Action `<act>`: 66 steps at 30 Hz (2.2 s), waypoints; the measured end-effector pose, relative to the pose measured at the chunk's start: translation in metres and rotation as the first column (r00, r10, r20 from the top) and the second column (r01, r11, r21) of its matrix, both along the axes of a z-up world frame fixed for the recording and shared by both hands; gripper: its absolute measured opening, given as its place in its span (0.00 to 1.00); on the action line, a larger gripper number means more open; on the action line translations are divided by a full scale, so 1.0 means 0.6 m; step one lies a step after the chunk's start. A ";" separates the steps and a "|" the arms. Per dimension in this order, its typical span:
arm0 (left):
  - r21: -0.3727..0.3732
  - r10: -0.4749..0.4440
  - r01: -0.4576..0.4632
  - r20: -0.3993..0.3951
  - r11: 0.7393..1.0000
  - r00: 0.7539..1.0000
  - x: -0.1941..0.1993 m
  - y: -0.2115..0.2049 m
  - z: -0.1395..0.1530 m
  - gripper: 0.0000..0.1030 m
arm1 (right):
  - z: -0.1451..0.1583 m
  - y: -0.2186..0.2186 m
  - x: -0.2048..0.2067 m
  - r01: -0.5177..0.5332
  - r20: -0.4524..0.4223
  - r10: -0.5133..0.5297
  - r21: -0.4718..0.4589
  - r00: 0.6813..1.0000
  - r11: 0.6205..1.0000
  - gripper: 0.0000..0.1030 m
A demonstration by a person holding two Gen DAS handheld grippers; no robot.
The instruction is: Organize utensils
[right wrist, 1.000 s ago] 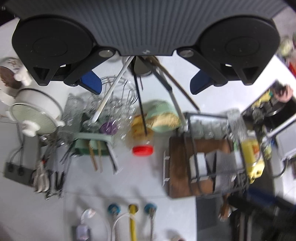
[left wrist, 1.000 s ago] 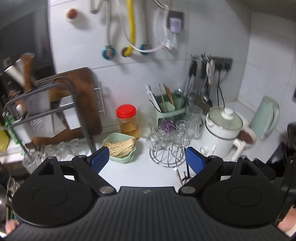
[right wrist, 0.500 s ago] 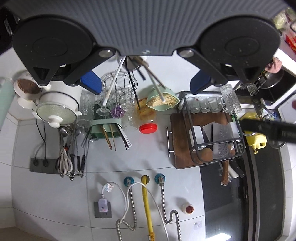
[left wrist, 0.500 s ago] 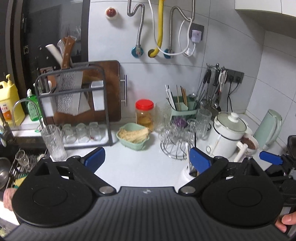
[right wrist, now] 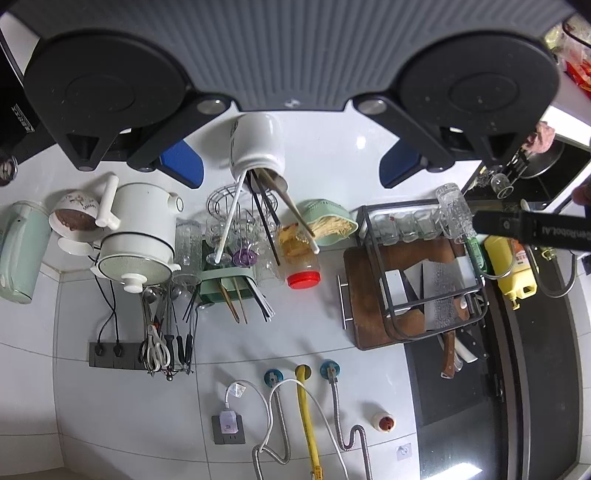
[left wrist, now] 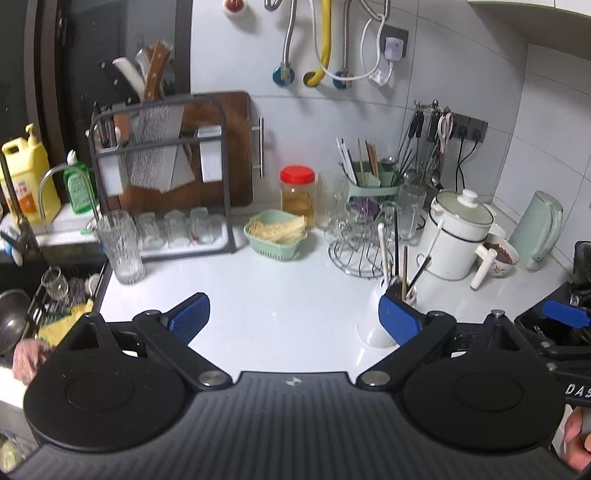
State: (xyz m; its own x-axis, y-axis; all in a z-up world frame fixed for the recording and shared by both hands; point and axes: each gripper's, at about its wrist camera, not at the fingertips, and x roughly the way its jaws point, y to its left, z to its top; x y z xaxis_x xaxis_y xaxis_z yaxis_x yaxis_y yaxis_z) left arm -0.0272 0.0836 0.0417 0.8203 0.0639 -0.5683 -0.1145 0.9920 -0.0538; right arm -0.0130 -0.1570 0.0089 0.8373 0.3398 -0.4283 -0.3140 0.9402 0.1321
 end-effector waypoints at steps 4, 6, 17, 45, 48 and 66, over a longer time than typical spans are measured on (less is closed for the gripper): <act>-0.006 0.026 -0.026 -0.019 1.000 0.999 -0.014 -0.004 -0.019 0.97 | -0.006 -0.008 -0.004 0.005 -0.019 -0.005 0.003 1.000 1.000 1.00; -0.006 0.046 -0.046 -0.028 0.999 0.999 -0.023 -0.010 -0.024 0.97 | -0.010 -0.019 -0.006 0.010 -0.033 -0.009 0.023 0.999 1.000 1.00; -0.031 0.113 -0.115 -0.054 0.993 0.992 -0.051 -0.101 -0.041 0.97 | -0.035 -0.080 0.010 -0.074 -0.126 0.078 0.033 0.989 0.997 1.00; -0.038 0.160 -0.161 -0.046 0.986 0.986 -0.062 -0.195 -0.037 0.97 | -0.028 -0.145 0.026 -0.173 -0.091 0.174 0.023 0.980 0.985 1.00; -0.038 0.157 -0.159 -0.048 0.987 0.986 -0.066 -0.198 -0.037 0.97 | -0.028 -0.147 0.023 -0.176 -0.086 0.177 0.024 0.980 0.984 1.00; -0.054 0.154 -0.158 -0.067 0.986 0.986 -0.073 -0.199 -0.044 0.97 | -0.024 -0.156 0.013 -0.156 -0.077 0.159 0.037 0.984 0.987 1.00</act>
